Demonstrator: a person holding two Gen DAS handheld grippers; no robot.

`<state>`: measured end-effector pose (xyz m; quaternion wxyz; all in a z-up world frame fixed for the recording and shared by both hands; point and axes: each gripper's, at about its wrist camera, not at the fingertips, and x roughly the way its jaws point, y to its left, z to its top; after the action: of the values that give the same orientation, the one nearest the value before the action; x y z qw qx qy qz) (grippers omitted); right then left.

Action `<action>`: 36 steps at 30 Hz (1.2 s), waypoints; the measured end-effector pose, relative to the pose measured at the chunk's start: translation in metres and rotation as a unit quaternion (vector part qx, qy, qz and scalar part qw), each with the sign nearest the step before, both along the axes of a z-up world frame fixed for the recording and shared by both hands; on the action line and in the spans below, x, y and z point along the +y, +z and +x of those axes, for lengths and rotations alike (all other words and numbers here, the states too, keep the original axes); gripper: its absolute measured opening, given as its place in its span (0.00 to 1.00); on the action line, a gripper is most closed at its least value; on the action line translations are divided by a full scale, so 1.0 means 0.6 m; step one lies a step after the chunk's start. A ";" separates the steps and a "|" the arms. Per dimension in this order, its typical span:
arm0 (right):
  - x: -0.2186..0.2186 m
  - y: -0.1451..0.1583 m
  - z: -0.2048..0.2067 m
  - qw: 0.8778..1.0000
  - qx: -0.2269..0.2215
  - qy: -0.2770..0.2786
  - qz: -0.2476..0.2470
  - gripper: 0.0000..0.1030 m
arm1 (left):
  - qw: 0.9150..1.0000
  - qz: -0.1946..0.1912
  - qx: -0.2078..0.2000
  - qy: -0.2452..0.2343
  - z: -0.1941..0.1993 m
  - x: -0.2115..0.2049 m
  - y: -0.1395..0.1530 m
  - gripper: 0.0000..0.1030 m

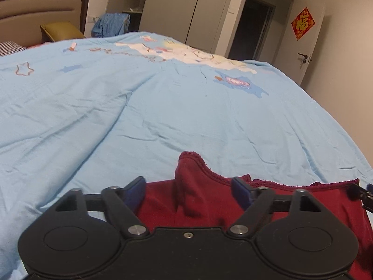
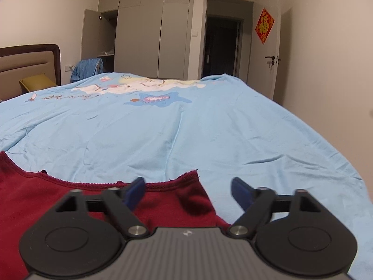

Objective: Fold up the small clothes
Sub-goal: 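Lower the hem onto the shirt and open both grippers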

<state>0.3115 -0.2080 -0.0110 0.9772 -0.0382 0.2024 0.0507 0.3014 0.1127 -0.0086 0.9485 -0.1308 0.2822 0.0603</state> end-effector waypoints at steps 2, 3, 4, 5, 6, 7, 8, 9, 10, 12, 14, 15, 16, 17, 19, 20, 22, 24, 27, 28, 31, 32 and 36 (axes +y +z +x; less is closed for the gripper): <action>-0.001 0.003 -0.012 1.000 -0.007 0.002 -0.006 0.95 | 0.999 0.022 -0.020 0.012 -0.015 -0.008 0.005 0.97; 0.000 0.002 -0.018 1.000 -0.009 0.007 -0.011 0.96 | 0.999 0.031 -0.032 0.009 -0.021 -0.013 0.008 0.98; 0.003 0.001 -0.024 1.000 -0.011 0.013 -0.017 0.98 | 0.998 0.038 -0.042 0.000 -0.026 -0.019 0.010 0.98; 0.005 -0.002 -0.029 0.999 -0.014 0.021 -0.023 0.98 | 0.998 0.042 -0.052 -0.013 -0.030 -0.026 0.012 0.98; 0.009 -0.005 -0.032 0.999 -0.015 0.029 -0.031 0.98 | 0.997 0.046 -0.060 -0.027 -0.033 -0.035 0.014 0.98; 0.013 -0.008 -0.035 0.999 -0.013 0.036 -0.039 0.98 | 0.996 0.049 -0.066 -0.043 -0.034 -0.043 0.014 0.98; 0.017 -0.011 -0.035 0.998 -0.011 0.041 -0.046 0.98 | 0.994 0.052 -0.071 -0.060 -0.036 -0.051 0.015 0.98; 0.020 -0.014 -0.035 0.998 -0.011 0.046 -0.051 0.98 | 0.992 0.057 -0.077 -0.083 -0.036 -0.060 0.015 0.98; 0.021 -0.016 -0.035 0.997 -0.010 0.051 -0.052 0.97 | 0.989 0.062 -0.081 -0.102 -0.037 -0.069 0.013 0.98; 0.021 -0.017 -0.031 0.996 -0.005 0.072 -0.045 0.89 | 0.985 0.071 -0.084 -0.136 -0.036 -0.082 0.008 0.98; 0.022 -0.017 -0.029 0.993 0.005 0.111 -0.036 0.64 | 0.982 0.062 -0.077 -0.164 -0.030 -0.087 -0.002 0.98; 0.026 -0.017 -0.029 0.991 0.009 0.128 -0.039 0.63 | 0.981 0.052 -0.071 -0.174 -0.027 -0.085 -0.005 0.98; 0.031 -0.019 -0.028 0.989 0.013 0.143 -0.045 0.62 | 0.981 0.041 -0.065 -0.179 -0.024 -0.082 -0.012 0.98; 0.034 -0.021 -0.027 0.986 0.018 0.157 -0.047 0.62 | 0.981 0.033 -0.057 -0.181 -0.020 -0.079 -0.017 0.98; 0.040 -0.025 -0.021 0.985 0.030 0.166 -0.047 0.61 | 0.984 0.034 -0.035 -0.173 -0.011 -0.075 -0.026 0.98; 0.040 -0.028 -0.017 0.985 0.034 0.162 -0.047 0.63 | 0.986 0.041 -0.022 -0.162 -0.006 -0.072 -0.032 0.97; 0.032 -0.033 -0.009 0.988 0.041 0.147 -0.039 0.69 | 0.989 0.053 -0.002 -0.141 0.002 -0.065 -0.042 0.95; 0.020 -0.035 0.001 0.991 0.047 0.123 -0.021 0.73 | 0.991 0.051 0.013 -0.122 0.006 -0.053 -0.053 0.93; 0.000 -0.044 0.019 0.993 0.064 0.102 0.010 0.75 | 0.993 0.038 0.021 -0.109 0.009 -0.039 -0.069 0.91; -0.005 -0.050 0.023 0.993 0.071 0.098 0.018 0.76 | 0.993 0.036 0.019 -0.106 0.008 -0.037 -0.073 0.91; -0.013 -0.068 0.035 0.991 0.084 0.095 0.033 0.78 | 0.993 0.044 0.014 -0.107 0.010 -0.039 -0.086 0.91; -0.014 -0.073 0.037 0.991 0.085 0.096 0.035 0.80 | 0.993 0.046 0.014 -0.107 0.012 -0.041 -0.088 0.92; -0.015 -0.080 0.040 0.990 0.090 0.103 0.040 0.85 | 0.992 0.034 0.011 -0.117 0.017 -0.037 -0.094 0.97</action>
<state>0.3357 -0.2173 -0.0590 0.9454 -0.0151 0.2824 0.1619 0.3115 0.0903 -0.0650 0.9497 -0.0634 0.3040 -0.0401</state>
